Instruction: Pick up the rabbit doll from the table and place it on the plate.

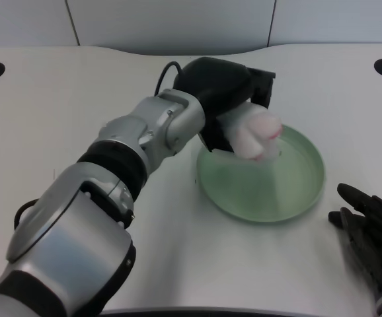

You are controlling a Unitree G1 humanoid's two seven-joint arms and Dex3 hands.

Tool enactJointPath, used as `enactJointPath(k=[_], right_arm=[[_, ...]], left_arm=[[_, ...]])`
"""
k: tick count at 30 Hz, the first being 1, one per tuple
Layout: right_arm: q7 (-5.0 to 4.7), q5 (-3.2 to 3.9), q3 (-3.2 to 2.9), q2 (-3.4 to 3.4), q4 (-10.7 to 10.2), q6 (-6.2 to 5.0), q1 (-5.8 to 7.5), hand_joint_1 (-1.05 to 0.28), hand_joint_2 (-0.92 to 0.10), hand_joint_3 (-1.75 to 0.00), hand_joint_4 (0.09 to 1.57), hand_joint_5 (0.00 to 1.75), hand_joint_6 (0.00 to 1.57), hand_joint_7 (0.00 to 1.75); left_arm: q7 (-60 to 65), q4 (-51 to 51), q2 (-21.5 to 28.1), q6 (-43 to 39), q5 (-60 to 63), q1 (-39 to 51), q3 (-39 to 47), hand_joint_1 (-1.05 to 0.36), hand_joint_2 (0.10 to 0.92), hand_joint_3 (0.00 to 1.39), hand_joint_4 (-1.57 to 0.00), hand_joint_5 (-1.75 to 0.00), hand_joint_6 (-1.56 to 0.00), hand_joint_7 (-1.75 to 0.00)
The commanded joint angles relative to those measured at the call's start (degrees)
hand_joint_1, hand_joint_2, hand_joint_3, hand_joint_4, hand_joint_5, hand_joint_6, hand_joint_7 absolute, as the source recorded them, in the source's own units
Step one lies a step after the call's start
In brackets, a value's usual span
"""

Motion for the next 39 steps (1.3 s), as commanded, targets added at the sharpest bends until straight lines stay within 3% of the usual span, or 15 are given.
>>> enactJointPath(k=[1, 2, 6, 11, 14, 17, 19, 21, 25, 26, 28, 29, 34, 36, 39], right_arm=[[-0.27, -0.49, 0.22, -0.46, 0.0, -0.49, 0.23, -0.32, -0.92, -0.3, 0.76, 0.73, 0.94, 0.01], [-0.38, -0.66, 0.36, -0.51, 0.0, -0.62, 0.32, -0.32, -0.92, -0.3, 0.76, 0.73, 0.94, 0.01], [0.11, -0.55, 0.51, -0.3, -0.2, -1.06, 0.68, -0.33, -0.92, -0.31, 0.77, 0.74, 0.94, 0.01], [2.95, 1.06, -0.01, 0.17, -0.9, -0.56, 1.22, -0.32, -0.92, -0.31, 0.73, 0.74, 0.93, 0.0], [3.92, 1.44, -0.25, 0.24, -1.1, -0.58, 1.45, -0.31, -0.92, -0.31, 0.72, 0.74, 0.91, 0.0], [3.05, 0.87, -0.23, 0.34, -1.2, -0.41, 1.56, -0.31, -0.92, -0.3, 0.71, 0.74, 0.92, 0.01], [3.06, 1.16, -0.43, 0.69, -1.4, -0.72, 1.6, -0.32, -0.92, -0.3, 0.72, 0.75, 0.93, 0.01], [2.26, 0.48, -0.27, 0.48, -1.0, -1.21, 1.54, -0.32, -0.92, -0.29, 0.72, 0.76, 0.93, 0.01], [1.3, -0.77, 0.38, -0.11, -0.8, -1.05, 1.63, -0.33, -0.92, -0.32, 0.69, 0.76, 0.92, 0.01], [0.95, -0.72, 0.39, 0.05, -1.1, -0.77, 1.68, -0.33, -0.92, -0.32, 0.69, 0.76, 0.92, 0.0], [1.69, 0.01, 0.26, 0.33, -1.8, -0.51, 1.83, -0.31, -0.92, -0.33, 0.7, 0.78, 0.92, 0.0], [1.62, 0.18, 0.16, 0.43, -1.8, -0.59, 1.77, -0.31, -0.92, -0.33, 0.71, 0.78, 0.92, 0.0], [0.24, -0.12, 0.23, 0.41, -1.5, -0.21, 1.43, -0.32, -0.92, -0.31, 0.7, 0.79, 0.92, 0.01], [-0.27, -0.65, 0.53, -0.06, -1.5, 0.02, 1.29, -0.33, -0.92, -0.32, 0.7, 0.79, 0.92, 0.01], [0.09, -0.73, 0.55, -0.53, -1.0, -0.57, 1.13, -0.32, -0.92, -0.32, 0.7, 0.79, 0.91, 0.0]], left_arm=[[0.6, 0.8, -1.1, 1.5, 1.1, -1.7, -1.1, -0.19, 0.352, 1.01, -0.9, -1.75, -0.73, -1.75], [0.1, 0.9, -1.5, 2.1, 1.2, -1.8, -1.1, -0.2, 0.357, 1.0, -0.87, -1.75, -0.71, -1.75], [-0.8, 1.4, -2.8, 3.0, 1.3, -1.5, -1.2, -0.26, 0.533, 0.7, -0.8, -1.55, -0.69, -1.6], [-0.8, 1.7, -3.2, 2.1, 1.7, -0.6, -2.0, -0.3, 0.618, 0.61, -0.83, -1.74, -0.69, -1.74], [-2.4, 2.0, -3.4, 2.3, 1.4, -0.5, -2.0, -0.35, 0.708, 0.41, -0.78, -1.75, -0.62, -1.75], [-4.4, 2.3, -3.2, 2.6, 2.5, -0.8, -3.1, -0.65, 0.828, 0.07, -0.52, -1.07, -0.53, -0.77], [-4.8, 2.3, -2.9, 2.7, 3.3, -0.9, -4.0, -0.75, 0.872, 0.02, -0.32, -0.82, -0.4, -0.42], [-4.9, 2.3, -2.7, 3.0, 3.8, -0.9, -4.6, -0.8, 0.889, 0.01, -0.12, -0.75, -0.31, -0.25], [-3.6, 2.3, -2.7, 4.1, 5.4, -0.9, -6.1, -0.86, 0.915, 0.01, 0.0, -0.44, -0.14, -0.14], [-3.6, 2.3, -2.7, 4.7, 5.7, -1.0, -6.3, -0.86, 0.918, 0.01, 0.0, -0.41, -0.13, -0.14], [-3.3, 2.3, -2.8, 5.8, 5.9, -1.0, -6.6, -0.87, 0.917, 0.01, 0.0, -0.09, -0.03, -0.04], [-3.3, 2.4, -2.8, 6.1, 6.0, -1.0, -6.6, -0.87, 0.917, 0.0, 0.0, -0.05, -0.01, -0.02], [-3.3, 2.3, -2.5, 6.0, 5.5, -1.0, -6.1, -0.86, 0.917, 0.0, 0.0, 0.0, 0.0, 0.0], [-4.2, 2.3, -1.9, 6.3, 4.4, -1.2, -4.9, -0.85, 0.919, 0.02, 0.0, 0.0, 0.0, 0.0], [-4.8, 2.1, -0.8, 6.4, 2.9, -1.3, -3.1, -0.86, 0.921, 0.05, 0.0, 0.0, 0.0, 0.0]])
